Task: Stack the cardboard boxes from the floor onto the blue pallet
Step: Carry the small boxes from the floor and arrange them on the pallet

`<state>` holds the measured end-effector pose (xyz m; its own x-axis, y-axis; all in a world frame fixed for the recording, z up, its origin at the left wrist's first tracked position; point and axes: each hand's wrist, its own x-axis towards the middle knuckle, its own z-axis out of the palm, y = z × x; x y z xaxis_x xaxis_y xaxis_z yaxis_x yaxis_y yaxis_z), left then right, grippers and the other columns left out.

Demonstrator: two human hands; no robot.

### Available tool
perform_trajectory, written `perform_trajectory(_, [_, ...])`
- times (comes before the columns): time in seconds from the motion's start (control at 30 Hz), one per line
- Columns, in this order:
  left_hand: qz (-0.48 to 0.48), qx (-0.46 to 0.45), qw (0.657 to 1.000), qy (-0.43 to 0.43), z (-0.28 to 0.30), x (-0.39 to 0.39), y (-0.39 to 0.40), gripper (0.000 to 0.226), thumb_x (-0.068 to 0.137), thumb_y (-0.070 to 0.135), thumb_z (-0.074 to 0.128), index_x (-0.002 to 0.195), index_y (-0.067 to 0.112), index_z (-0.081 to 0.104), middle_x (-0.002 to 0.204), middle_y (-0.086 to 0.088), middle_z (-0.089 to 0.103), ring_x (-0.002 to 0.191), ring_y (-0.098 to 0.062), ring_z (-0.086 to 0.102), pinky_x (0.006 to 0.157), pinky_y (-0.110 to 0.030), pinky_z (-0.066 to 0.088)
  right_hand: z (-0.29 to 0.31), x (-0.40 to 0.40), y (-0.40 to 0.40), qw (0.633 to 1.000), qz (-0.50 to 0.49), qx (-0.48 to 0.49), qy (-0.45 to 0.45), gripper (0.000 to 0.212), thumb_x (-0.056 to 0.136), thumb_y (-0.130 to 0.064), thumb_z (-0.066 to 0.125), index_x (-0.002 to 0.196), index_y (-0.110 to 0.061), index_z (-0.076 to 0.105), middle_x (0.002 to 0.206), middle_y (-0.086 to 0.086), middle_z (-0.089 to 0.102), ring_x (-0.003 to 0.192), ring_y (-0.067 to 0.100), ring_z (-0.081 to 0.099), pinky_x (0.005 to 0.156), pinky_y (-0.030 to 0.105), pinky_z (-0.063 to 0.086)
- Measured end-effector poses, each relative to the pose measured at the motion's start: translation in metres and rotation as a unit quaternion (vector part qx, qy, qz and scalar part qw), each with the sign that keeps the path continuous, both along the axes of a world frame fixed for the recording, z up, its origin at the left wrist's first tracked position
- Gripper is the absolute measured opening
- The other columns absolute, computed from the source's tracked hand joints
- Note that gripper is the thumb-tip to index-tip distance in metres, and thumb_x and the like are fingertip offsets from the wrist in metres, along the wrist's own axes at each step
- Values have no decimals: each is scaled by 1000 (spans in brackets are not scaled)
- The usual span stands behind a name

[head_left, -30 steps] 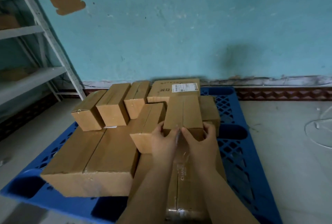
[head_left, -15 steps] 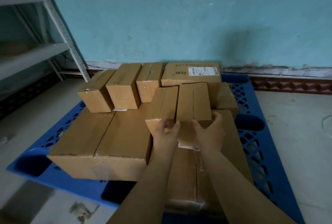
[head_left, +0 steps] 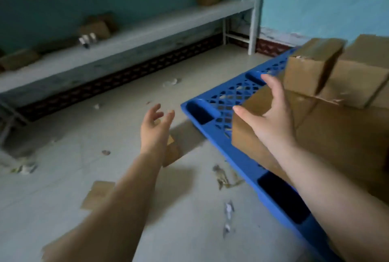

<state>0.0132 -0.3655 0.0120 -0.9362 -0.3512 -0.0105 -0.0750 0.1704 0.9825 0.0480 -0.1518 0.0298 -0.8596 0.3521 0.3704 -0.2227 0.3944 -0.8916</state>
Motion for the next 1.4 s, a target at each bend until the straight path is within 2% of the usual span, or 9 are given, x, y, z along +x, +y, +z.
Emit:
perform_trajectory(0.1, [87,-6,996,-31,-28,16,-104,45,85,34,61,128,26,48,126,-3,54,99,-16,55,76,-28,44,-34,-25,-95,992,123,7,-37,74,68,-32,79,132,-29,41,126,-20,39,113,-10,32,90,4,24])
perform_trajectory(0.33, [230,11,959,-166,-117,73,-251,52,82,34,64,130,24,47,130,-5,52,102,-19,51,82,-31,40,-126,-38,-299,909,363,108,-174,83,67,-36,79,137,-29,34,142,-9,38,128,8,34,103,25,30])
perform_trajectory(0.5, [246,42,934,-255,-181,104,-277,51,83,31,64,129,22,47,127,-3,54,100,-19,54,90,-37,47,-210,-42,-352,845,391,254,-262,95,68,-42,77,144,-21,23,151,-2,26,138,16,24,111,44,26])
perform_trajectory(0.7, [199,172,905,-334,-234,88,-223,41,82,27,61,118,11,51,102,1,60,90,-17,57,79,-31,46,-275,-58,-334,777,357,315,-411,109,67,-48,76,147,-17,9,154,6,16,139,24,23,109,41,29])
perform_trajectory(0.83, [187,155,897,-370,-237,75,-192,43,83,30,59,121,13,48,96,2,58,87,-20,57,68,-26,47,-288,-41,-316,819,322,216,-423,64,64,-40,79,116,-14,52,117,8,57,101,24,57,75,30,46])
perform_trajectory(0.9, [197,136,908,-344,-228,71,-185,42,82,28,61,120,16,49,109,-4,61,100,-26,59,85,-39,53,-280,-29,-311,852,285,135,-417,50,64,-38,80,101,-16,54,105,6,60,88,21,58,62,27,43])
perform_trajectory(1.1, [190,55,942,-272,-163,45,-174,55,86,37,55,131,9,41,129,-14,52,117,-31,52,100,-45,44,-202,-33,-305,924,182,1,-335,51,63,-42,80,98,-16,55,101,2,62,83,18,56,54,20,36])
perform_trajectory(1.23, [175,103,969,-142,-90,23,-143,36,84,27,61,118,21,52,109,-3,62,96,-20,61,82,-33,51,-124,-50,-276,945,150,-40,-287,65,67,-47,75,119,-19,47,113,-1,55,93,16,52,68,22,40])
perform_trajectory(1.4, [90,118,988,-37,9,3,-72,25,80,25,64,104,25,55,90,4,63,78,-10,61,73,-28,51,-24,-58,-199,974,92,-93,-184,53,67,-51,73,103,-22,48,106,-1,57,85,14,54,57,22,39])
